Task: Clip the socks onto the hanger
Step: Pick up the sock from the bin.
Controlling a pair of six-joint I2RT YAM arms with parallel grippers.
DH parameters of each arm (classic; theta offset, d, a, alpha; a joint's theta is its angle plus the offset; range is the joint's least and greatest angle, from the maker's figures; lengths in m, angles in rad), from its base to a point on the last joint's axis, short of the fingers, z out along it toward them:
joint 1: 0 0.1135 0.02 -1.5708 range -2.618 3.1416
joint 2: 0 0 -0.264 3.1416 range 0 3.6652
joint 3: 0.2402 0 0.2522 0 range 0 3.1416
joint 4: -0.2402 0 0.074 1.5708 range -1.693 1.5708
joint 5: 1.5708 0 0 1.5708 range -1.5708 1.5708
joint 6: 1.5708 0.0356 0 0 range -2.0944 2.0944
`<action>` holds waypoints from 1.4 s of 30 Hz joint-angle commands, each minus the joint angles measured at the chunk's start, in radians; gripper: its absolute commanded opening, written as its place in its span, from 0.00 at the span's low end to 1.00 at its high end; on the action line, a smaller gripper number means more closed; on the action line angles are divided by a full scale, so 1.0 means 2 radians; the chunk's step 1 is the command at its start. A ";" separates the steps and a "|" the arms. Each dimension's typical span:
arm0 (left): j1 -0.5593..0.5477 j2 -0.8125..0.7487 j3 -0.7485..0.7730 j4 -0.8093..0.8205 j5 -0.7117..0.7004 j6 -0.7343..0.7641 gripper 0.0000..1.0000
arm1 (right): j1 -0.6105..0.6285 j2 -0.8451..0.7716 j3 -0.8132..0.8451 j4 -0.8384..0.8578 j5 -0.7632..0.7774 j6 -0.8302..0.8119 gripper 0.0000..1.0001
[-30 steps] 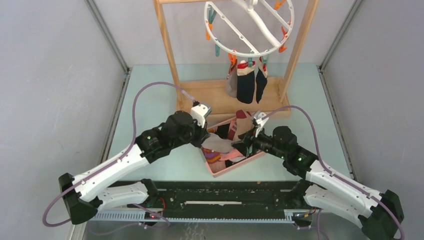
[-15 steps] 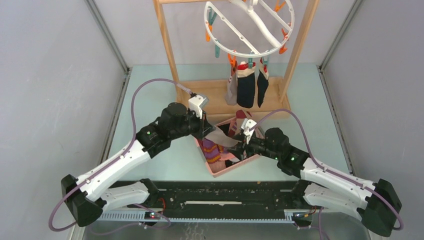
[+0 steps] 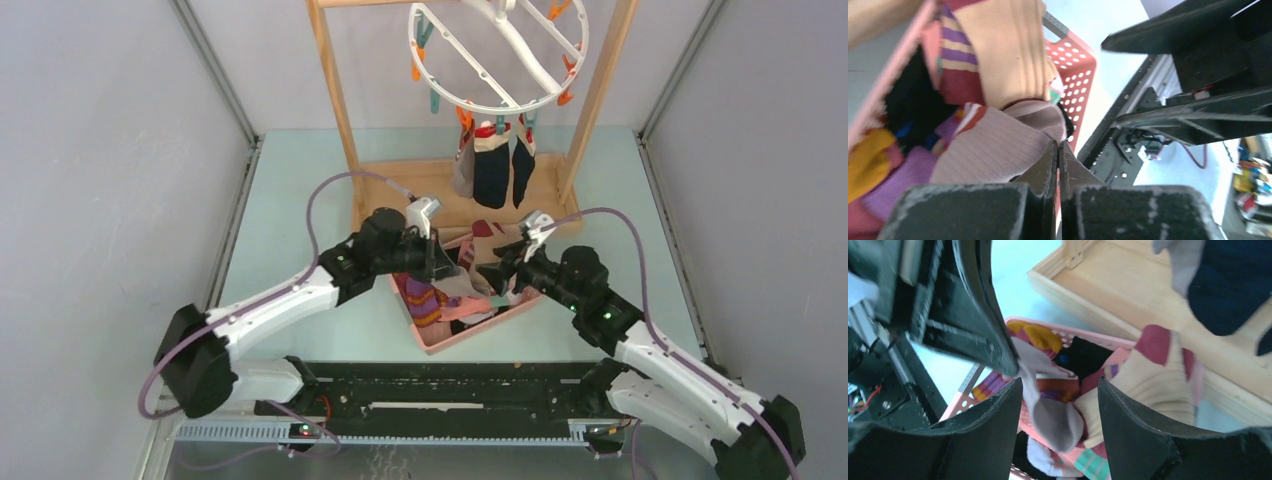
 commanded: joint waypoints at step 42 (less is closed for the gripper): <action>0.036 -0.072 -0.195 0.194 -0.040 -0.279 0.68 | 0.079 0.142 0.016 -0.001 -0.019 0.057 0.33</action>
